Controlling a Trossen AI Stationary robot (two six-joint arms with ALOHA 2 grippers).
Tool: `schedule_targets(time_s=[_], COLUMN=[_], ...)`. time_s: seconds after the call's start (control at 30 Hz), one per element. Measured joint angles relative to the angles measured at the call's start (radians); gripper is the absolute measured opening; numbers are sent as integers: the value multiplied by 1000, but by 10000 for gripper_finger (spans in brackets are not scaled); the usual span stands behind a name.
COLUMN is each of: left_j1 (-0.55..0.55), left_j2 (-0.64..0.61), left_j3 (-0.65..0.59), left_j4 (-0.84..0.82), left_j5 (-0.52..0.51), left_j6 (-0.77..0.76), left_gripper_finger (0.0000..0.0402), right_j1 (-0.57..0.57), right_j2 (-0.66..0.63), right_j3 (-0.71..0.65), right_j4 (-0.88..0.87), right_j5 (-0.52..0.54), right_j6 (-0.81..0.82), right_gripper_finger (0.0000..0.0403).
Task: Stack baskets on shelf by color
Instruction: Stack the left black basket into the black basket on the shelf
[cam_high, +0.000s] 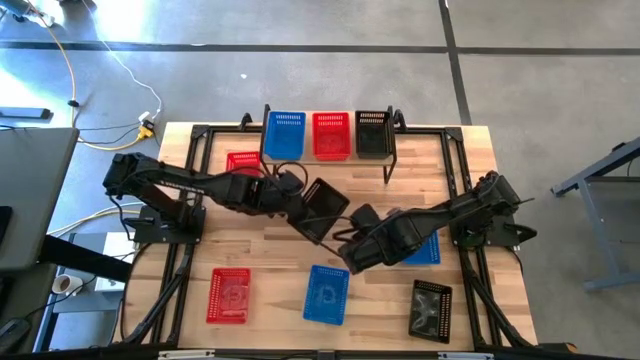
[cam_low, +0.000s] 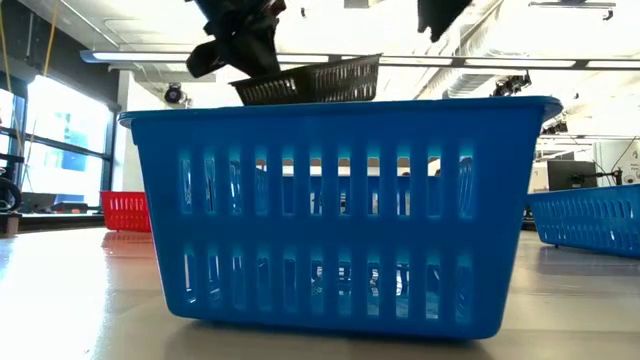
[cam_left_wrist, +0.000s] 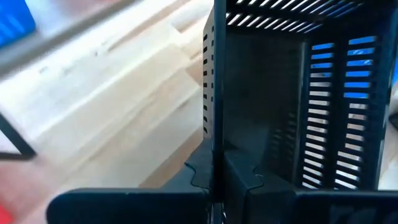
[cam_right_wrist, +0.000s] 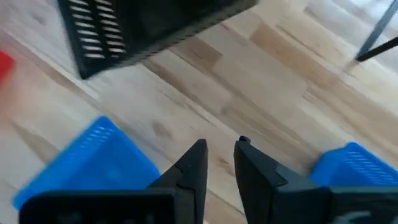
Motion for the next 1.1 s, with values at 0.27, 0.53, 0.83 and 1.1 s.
schedule_targets(time_s=[0.27,0.53,0.83,1.1], left_j1=[24,24,21,21], left_j2=[0,0,0,0], left_j3=[38,45,45,45], left_j4=[0,1,10,12], left_j5=[-5,-7,-52,-50], left_j6=[78,98,100,110], left_gripper_finger=[1,1,1,1], right_j1=[-10,-24,-60,-96], right_j2=[-27,-53,-52,-31], right_j3=[1,2,0,-1], right_j4=[101,138,173,158], right_j5=[107,201,194,140], right_j6=[122,281,345,387], right_gripper_finger=[66,66,77,114])
